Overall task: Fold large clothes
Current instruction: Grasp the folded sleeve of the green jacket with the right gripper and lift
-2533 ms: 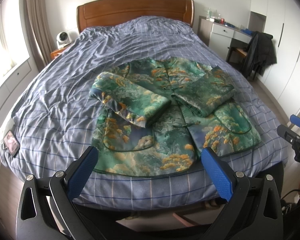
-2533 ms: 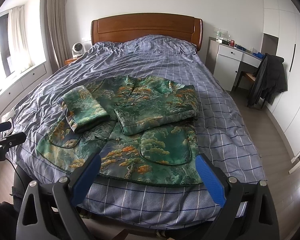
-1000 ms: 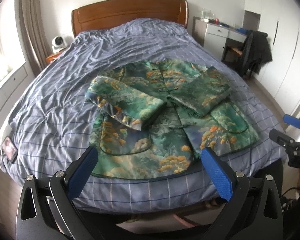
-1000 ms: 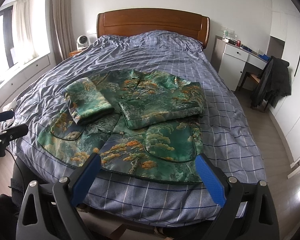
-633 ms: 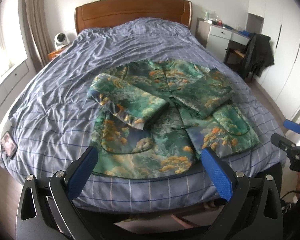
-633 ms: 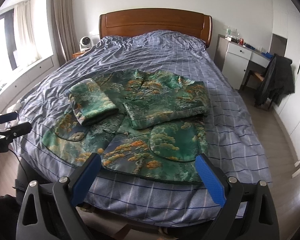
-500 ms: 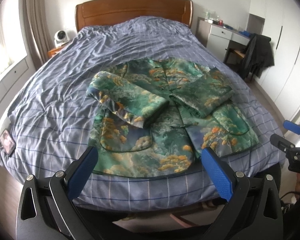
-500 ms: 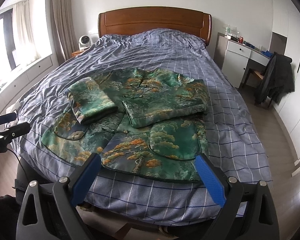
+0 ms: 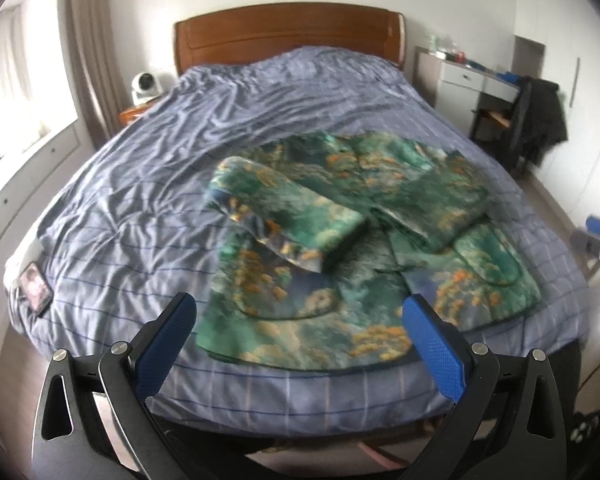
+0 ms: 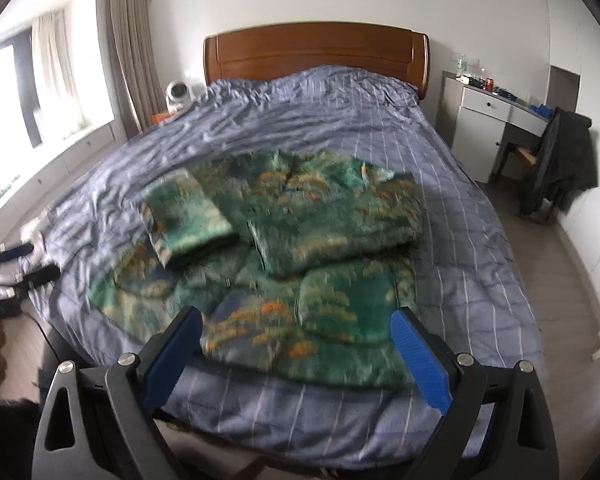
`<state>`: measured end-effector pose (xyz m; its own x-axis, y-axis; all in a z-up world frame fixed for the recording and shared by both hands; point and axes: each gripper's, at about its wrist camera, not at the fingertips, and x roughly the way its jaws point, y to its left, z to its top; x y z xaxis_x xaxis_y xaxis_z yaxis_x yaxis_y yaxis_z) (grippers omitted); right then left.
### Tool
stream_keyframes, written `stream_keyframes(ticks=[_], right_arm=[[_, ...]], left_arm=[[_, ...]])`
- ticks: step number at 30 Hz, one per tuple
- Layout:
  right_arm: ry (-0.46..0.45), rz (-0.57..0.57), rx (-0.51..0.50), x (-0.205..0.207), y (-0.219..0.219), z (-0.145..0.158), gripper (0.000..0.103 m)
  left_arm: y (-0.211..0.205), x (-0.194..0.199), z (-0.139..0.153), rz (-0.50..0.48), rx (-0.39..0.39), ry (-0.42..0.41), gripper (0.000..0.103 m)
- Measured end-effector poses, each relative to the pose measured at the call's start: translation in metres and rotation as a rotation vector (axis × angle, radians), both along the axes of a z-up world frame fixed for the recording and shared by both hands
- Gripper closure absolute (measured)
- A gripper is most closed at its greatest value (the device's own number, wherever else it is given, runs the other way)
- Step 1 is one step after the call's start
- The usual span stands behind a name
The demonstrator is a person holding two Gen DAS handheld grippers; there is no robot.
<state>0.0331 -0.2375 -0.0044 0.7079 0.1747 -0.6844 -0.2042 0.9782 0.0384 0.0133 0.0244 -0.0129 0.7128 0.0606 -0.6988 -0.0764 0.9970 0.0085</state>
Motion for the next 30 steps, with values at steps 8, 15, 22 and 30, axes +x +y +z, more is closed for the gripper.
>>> stream_keyframes(ticks=[8, 15, 22, 30], right_arm=[[-0.025, 0.166, -0.191, 0.090, 0.014, -0.032, 0.000], [0.059, 0.433, -0.350, 0.157, 0.090, -0.113, 0.000], [0.233, 0.386, -0.378, 0.210, 0.090, -0.172, 0.062], [-0.010, 0.105, -0.167, 0.169, 0.005, -0.064, 0.084]], left_arm=[[0.020, -0.002, -0.006, 0.055, -0.077, 0.023, 0.000], [0.020, -0.006, -0.011, 0.065, -0.057, 0.041, 0.000], [0.033, -0.009, -0.019, 0.113, -0.050, 0.070, 0.000], [0.029, 0.000, -0.025, 0.085, -0.052, 0.078, 0.000]])
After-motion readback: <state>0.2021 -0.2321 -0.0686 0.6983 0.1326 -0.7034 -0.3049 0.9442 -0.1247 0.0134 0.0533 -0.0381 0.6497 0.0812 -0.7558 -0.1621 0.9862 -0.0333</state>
